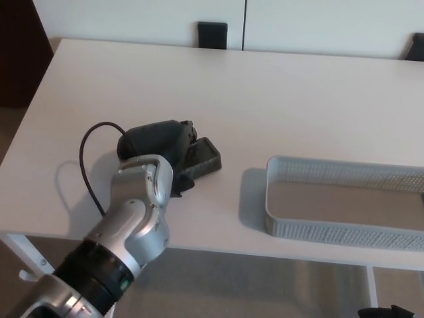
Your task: The robot walks towards a desk on which an eraser is kept on the left hand side and a container is kept on the right hand side. The robot picks up the eraser using its left hand and places it in the container.
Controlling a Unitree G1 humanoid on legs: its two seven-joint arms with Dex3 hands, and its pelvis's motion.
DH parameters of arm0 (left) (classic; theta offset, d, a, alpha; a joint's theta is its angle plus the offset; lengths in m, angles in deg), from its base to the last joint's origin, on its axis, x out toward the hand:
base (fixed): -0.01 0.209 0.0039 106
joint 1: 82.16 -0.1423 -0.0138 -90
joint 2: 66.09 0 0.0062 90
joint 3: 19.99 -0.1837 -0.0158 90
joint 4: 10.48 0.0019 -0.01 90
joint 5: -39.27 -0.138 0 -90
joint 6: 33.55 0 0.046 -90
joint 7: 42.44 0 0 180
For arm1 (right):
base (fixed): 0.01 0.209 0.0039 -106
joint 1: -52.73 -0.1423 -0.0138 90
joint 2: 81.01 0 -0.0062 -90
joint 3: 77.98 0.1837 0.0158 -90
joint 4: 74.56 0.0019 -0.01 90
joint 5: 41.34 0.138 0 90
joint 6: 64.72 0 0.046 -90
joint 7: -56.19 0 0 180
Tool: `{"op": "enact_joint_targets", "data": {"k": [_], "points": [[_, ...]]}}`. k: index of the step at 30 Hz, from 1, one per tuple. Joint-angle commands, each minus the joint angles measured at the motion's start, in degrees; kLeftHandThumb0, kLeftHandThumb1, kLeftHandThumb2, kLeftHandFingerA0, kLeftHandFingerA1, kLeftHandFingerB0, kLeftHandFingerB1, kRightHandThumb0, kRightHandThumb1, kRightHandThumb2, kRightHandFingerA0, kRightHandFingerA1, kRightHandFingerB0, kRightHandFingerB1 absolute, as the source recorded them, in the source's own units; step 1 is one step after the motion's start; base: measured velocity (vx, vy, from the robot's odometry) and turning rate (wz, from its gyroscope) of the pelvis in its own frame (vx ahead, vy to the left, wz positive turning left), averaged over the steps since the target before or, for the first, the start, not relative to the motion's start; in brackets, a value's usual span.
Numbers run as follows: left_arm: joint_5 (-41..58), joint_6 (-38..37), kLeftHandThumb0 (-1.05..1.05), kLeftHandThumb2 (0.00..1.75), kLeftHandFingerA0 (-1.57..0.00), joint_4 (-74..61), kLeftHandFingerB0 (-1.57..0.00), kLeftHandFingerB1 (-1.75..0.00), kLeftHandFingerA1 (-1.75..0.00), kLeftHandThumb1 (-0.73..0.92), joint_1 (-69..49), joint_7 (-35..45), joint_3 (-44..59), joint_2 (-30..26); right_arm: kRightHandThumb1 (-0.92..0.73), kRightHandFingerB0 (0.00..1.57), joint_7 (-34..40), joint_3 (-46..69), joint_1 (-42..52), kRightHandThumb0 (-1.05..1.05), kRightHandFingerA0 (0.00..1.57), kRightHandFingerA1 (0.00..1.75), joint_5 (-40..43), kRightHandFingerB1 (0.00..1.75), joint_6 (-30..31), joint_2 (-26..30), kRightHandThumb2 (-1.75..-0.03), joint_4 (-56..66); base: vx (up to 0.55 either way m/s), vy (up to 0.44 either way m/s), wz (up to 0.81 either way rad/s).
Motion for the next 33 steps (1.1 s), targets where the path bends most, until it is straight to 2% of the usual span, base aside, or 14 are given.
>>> {"op": "enact_joint_targets", "data": {"k": [1, 6, 7, 8, 9, 14, 17, 20, 22, 23, 26, 28, 31, 33], "points": [[3.82, -3.56, -0.31, 0.61, -0.77, -0.14, -0.60, -0.47, -1.07, 0.73, -1.94, 7.41, -0.18, -2.47, -0.44, 0.14, -1.14, -0.15, -1.62, -0.22, 0.37, 0.59, -0.47, 0.50, -1.25, 1.36, -0.89, -0.81, 0.00, 0.000, 0.00], [3.57, -5.83, -0.35, 0.61, -0.73, -1.76, -0.59, -0.48, -1.16, 0.71, -4.18, 4.11, 0.72, -2.77, -0.46, 0.14, -1.65, -0.57, -1.07, -0.22, 0.37, 0.59, -0.96, 0.49, -2.09, 2.28, -0.89, -0.92, 0.00, 0.000, 0.00], [4.05, -7.16, -0.32, 0.94, -0.77, -2.52, -0.57, -0.66, -0.98, 0.54, -5.33, 2.80, 1.32, -2.85, -0.46, 0.14, -1.60, -0.75, -0.53, -0.22, 0.37, 0.58, -1.12, 0.49, -1.81, 2.40, -0.89, -0.52, 0.00, 0.000, 0.00], [4.74, -8.45, -0.32, 0.94, -0.75, -3.15, -0.56, -0.66, -1.02, 0.55, -6.42, 0.91, 2.53, -2.56, -0.45, 0.14, -1.63, -0.86, -0.30, -0.23, 0.37, 0.58, -1.17, 0.49, -1.41, 2.55, -0.89, -0.14, 0.00, 0.000, 0.00], [4.69, -8.81, -0.32, 0.62, -0.63, -3.35, -0.54, -0.45, -1.24, 0.73, -6.87, 0.10, 3.04, -2.40, -0.45, 0.14, -1.63, -0.94, -0.33, -0.24, 0.38, 0.59, -1.16, 0.49, -1.28, 2.59, -0.89, -0.14, 0.00, 0.000, 0.00], [3.69, -8.80, -0.36, 0.65, -0.59, -4.04, -0.57, -0.83, -1.60, 0.84, -6.49, -1.24, 4.84, -2.59, -0.45, 0.15, -1.73, -1.49, -1.09, -0.23, 0.38, 0.60, -1.27, 0.50, -2.40, 2.73, -0.89, -1.22, 0.00, 0.000, 0.00], [3.26, -6.51, -0.40, 0.69, -0.58, -3.64, -0.53, -0.47, -1.46, 0.88, -5.27, -0.56, 5.54, -1.99, -0.45, 0.14, -1.69, -1.79, -1.24, -0.22, 0.38, 0.60, -1.78, 0.50, -1.60, 2.99, -0.89, -0.73, 0.00, 0.000, 0.00], [3.44, -8.58, -0.34, 0.65, -0.64, -3.70, -0.60, -0.47, -1.35, 0.79, -5.25, -1.61, 6.11, -2.49, -0.45, 0.15, -1.73, -1.74, -1.43, -0.22, 0.37, 0.60, -1.62, 0.50, -1.94, 2.81, -0.89, -1.23, 0.00, 0.000, 0.00], [3.64, -8.41, -0.45, 0.86, -0.73, -5.14, -0.62, -0.80, -1.30, 0.70, -5.47, -2.66, 7.26, -2.28, -0.45, 0.15, -1.66, -2.04, -1.41, -0.24, 0.38, 0.60, -2.37, 0.50, -2.38, 3.18, -0.89, -1.29, 0.00, 0.000, 0.00], [3.76, -7.84, -0.34, 0.67, -0.65, -5.51, -0.63, -0.72, -1.55, 0.83, -5.39, -2.58, 7.77, -2.04, -0.45, 0.15, -1.69, -2.21, -1.42, -0.24, 0.38, 0.60, -2.70, 0.50, -2.72, 3.40, -0.89, -1.57, 0.00, 0.000, 0.00], [3.98, -9.73, -0.31, 0.66, -0.70, -7.08, -0.61, -0.49, -1.47, 0.77, -4.78, -2.83, 8.75, -2.92, -0.45, 0.14, -1.91, -2.22, -1.75, -0.24, 0.37, 0.59, -2.69, 0.50, -2.02, 3.41, -0.89, -1.31, 0.00, 0.000, 0.00], [3.55, -10.71, -0.30, 0.62, -0.64, -9.04, -0.59, -0.83, -1.65, 0.80, -4.45, -2.77, 8.75, -3.90, -0.44, 0.15, -1.78, -2.28, -1.95, -0.23, 0.38, 0.60, -3.00, 0.50, -2.89, 3.48, -0.89, -1.68, 0.00, 0.000, 0.00], [3.13, -10.55, -0.30, 0.63, -0.66, -11.19, -0.65, -0.57, -1.65, 0.81, -4.31, -2.16, 8.59, -4.61, -0.44, 0.15, -1.63, -2.78, -2.25, -0.24, 0.38, 0.60, -3.94, 0.50, -2.39, 3.78, -0.89, -1.82, 0.00, 0.000, 0.00], [2.89, -10.29, -0.29, 0.65, -0.66, -13.47, -0.64, -0.68, -1.55, 0.78, -4.18, -1.73, 8.52, -4.89, -0.44, 0.15, -1.63, -3.01, -2.30, -0.25, 0.37, 0.59, -4.29, 0.50, -1.48, 3.84, -0.89, -1.39, 0.00, 0.000, 0.00]]}}
